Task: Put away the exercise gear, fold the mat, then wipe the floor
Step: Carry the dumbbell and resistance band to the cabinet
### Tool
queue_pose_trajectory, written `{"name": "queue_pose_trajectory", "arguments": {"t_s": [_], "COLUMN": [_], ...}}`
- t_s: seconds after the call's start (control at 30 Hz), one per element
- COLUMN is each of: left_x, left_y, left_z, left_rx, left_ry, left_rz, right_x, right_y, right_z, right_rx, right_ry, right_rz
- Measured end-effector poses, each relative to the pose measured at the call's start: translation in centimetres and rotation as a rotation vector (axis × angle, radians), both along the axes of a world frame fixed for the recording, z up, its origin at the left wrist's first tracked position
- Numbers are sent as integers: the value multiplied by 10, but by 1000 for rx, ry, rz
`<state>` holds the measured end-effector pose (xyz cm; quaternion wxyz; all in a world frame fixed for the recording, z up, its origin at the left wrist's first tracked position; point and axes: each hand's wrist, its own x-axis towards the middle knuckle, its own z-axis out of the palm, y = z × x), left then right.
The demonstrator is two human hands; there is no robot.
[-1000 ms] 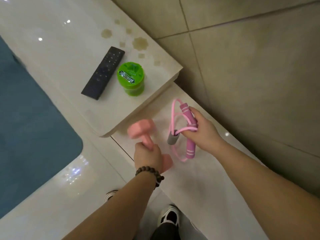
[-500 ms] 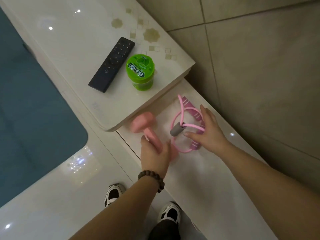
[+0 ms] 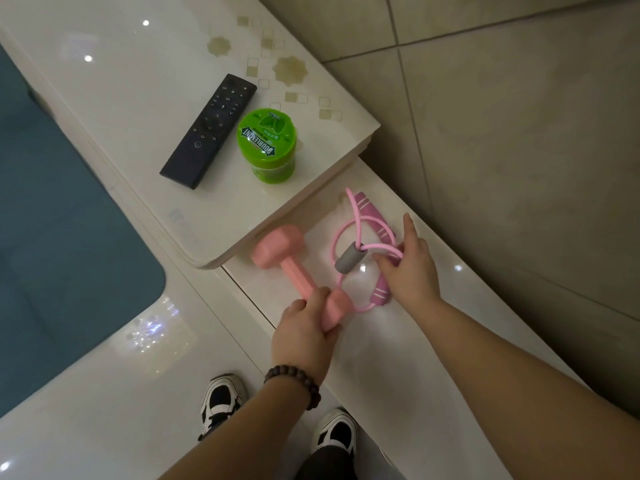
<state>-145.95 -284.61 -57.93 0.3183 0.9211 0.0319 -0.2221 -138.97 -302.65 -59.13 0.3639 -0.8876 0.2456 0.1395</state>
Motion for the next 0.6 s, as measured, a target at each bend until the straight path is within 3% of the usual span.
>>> {"name": "queue_pose_trajectory", "arguments": {"t_s": [0.13, 0.4, 0.6], "left_x": [0, -2, -1], "left_y": [1, 4, 8], "left_z": [-4, -7, -11], "left_rx": [-4, 20, 14], "left_ry": [-19, -80, -157], "left_rz": [-7, -21, -21], "right_x": [27, 69, 66], "right_y": [-3, 12, 8], "right_z": [-5, 3, -10], "right_rx": [-130, 102, 205], "right_ry": [26, -149, 44], "right_rz": [80, -85, -190]}}
